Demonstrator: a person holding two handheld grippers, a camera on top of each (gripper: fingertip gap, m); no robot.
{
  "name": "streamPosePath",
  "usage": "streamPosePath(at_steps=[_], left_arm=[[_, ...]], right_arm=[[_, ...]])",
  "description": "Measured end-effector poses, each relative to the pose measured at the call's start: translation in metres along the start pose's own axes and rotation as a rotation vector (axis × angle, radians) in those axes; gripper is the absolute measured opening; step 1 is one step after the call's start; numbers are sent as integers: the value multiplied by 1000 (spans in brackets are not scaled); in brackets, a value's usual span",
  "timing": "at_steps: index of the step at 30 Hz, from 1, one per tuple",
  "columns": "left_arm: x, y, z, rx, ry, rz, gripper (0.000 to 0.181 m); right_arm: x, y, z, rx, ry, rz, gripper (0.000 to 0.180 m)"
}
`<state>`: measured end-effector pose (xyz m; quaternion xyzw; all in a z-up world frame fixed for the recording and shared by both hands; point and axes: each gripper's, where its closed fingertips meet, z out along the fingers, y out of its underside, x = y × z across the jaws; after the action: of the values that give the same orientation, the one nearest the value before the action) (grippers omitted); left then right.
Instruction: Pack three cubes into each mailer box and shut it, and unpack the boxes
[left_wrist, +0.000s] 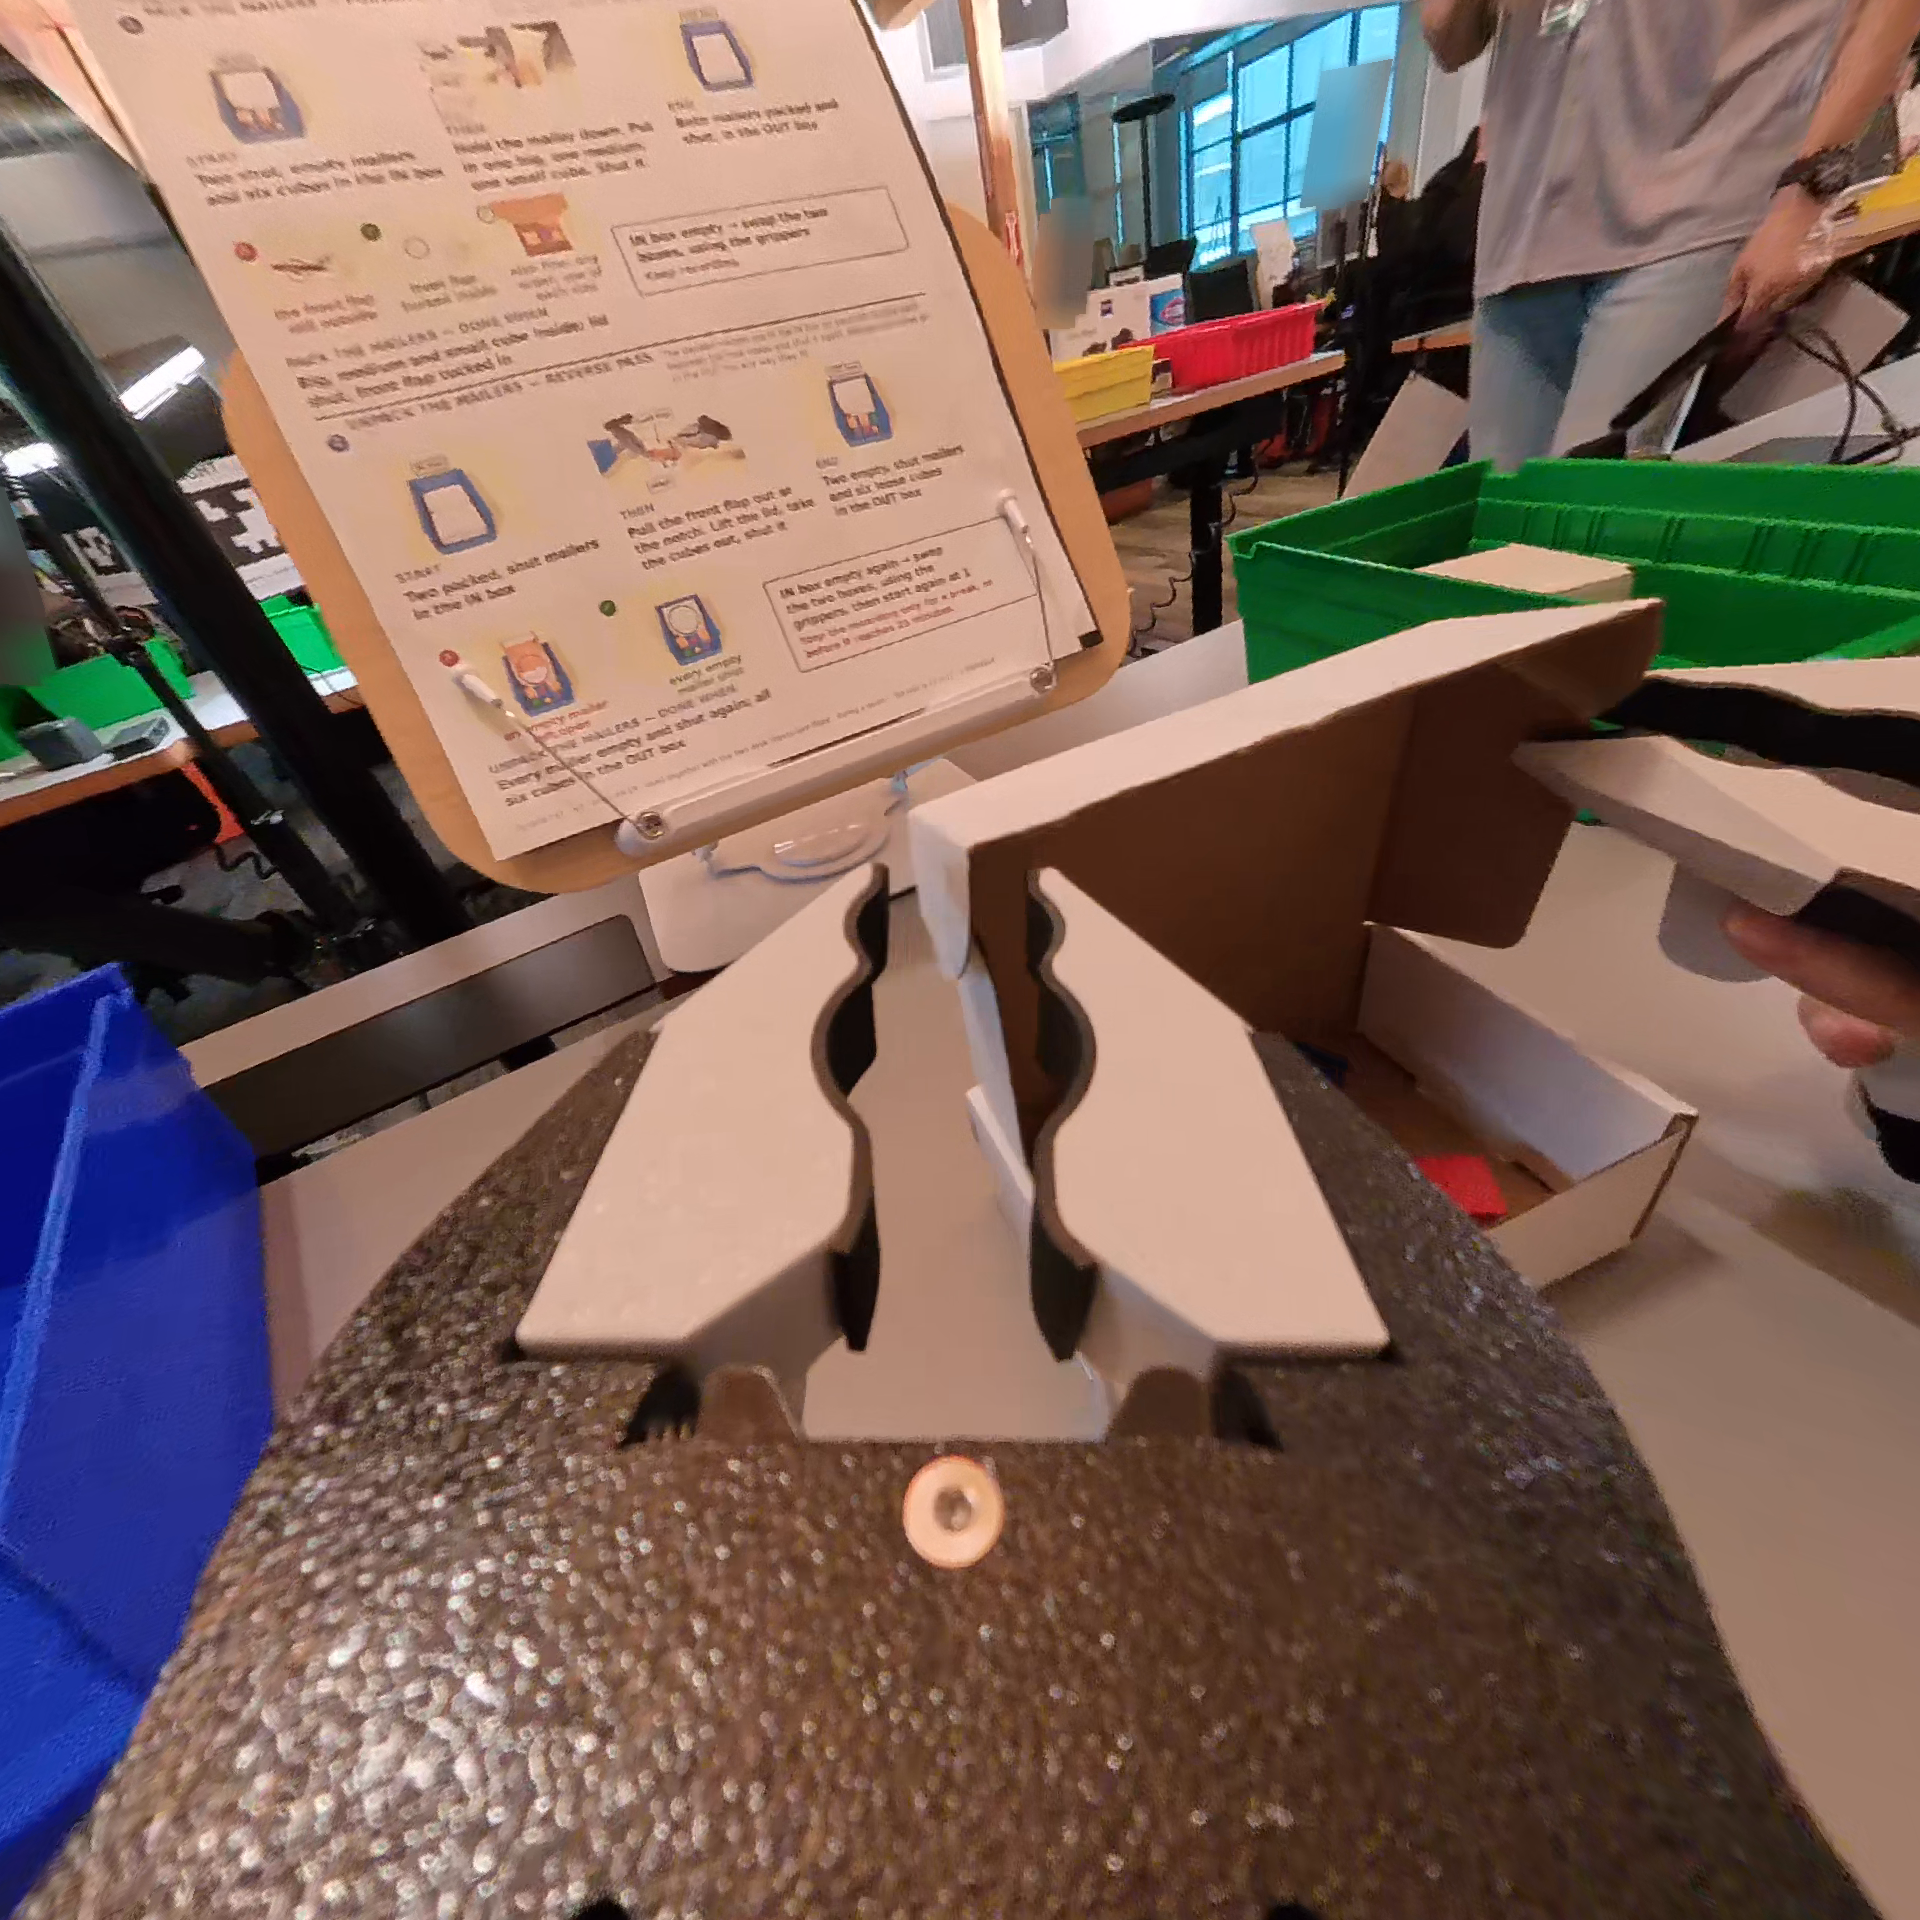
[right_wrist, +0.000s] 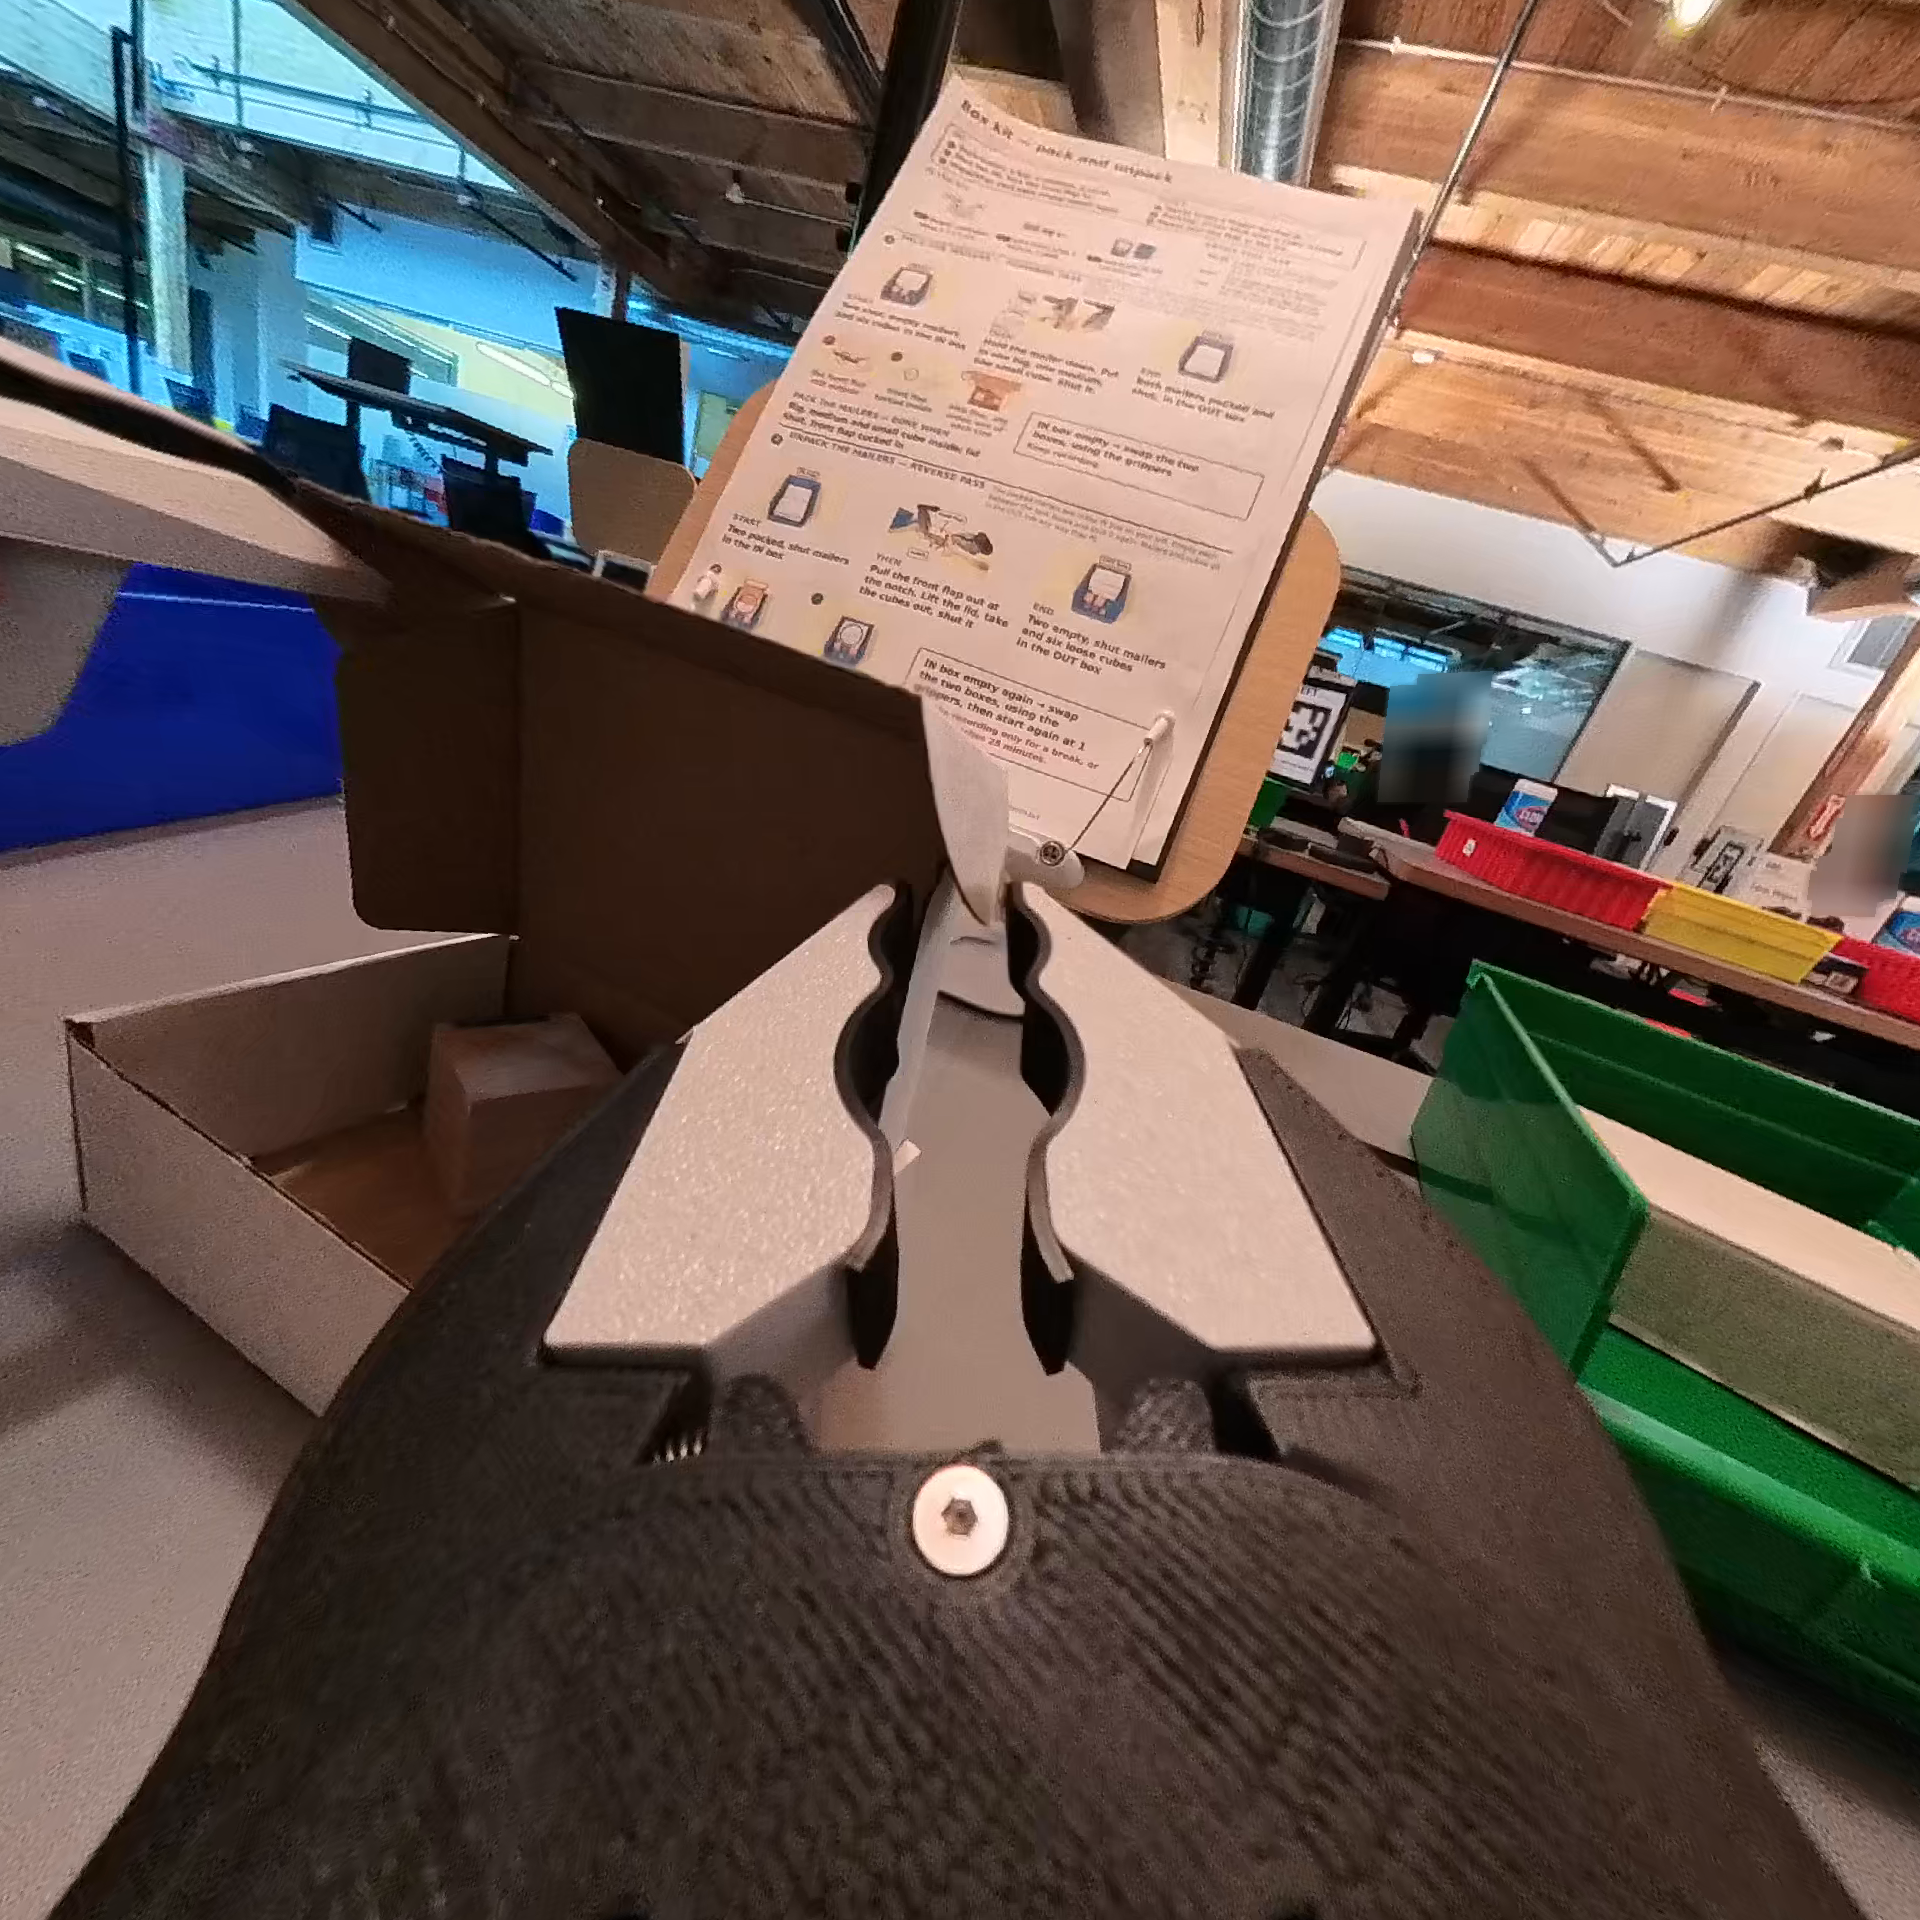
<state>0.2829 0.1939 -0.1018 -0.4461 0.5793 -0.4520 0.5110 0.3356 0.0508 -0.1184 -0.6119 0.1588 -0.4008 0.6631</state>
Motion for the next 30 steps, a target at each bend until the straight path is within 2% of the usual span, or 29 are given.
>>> streamPosePath(at_steps=[4,10,14,18,24,28,30], left_arm=[[-1,19,-9,-96,0,-67,27],[14,40,-9,-226,60,-67,18],[16,35,-3,-238,31,-58,9],[16,28,3,-234,-1,-37,2],[26,32,3,-251,-15,-78,2],[34,41,-6,-228,-62,-72,1],[39,47,-13,-209,-75,-71,1]], right_arm=[[-6,5,-5,-54,-50,51,18],[-5,8,-10,-107,-10,45,11],[-8,8,-14,-147,11,48,2],[-9,8,-11,-170,36,54,1],[-16,12,-6,-211,44,193,3],[-17,22,-13,-281,76,104,2],[-15,25,-21,-286,75,132,1]])
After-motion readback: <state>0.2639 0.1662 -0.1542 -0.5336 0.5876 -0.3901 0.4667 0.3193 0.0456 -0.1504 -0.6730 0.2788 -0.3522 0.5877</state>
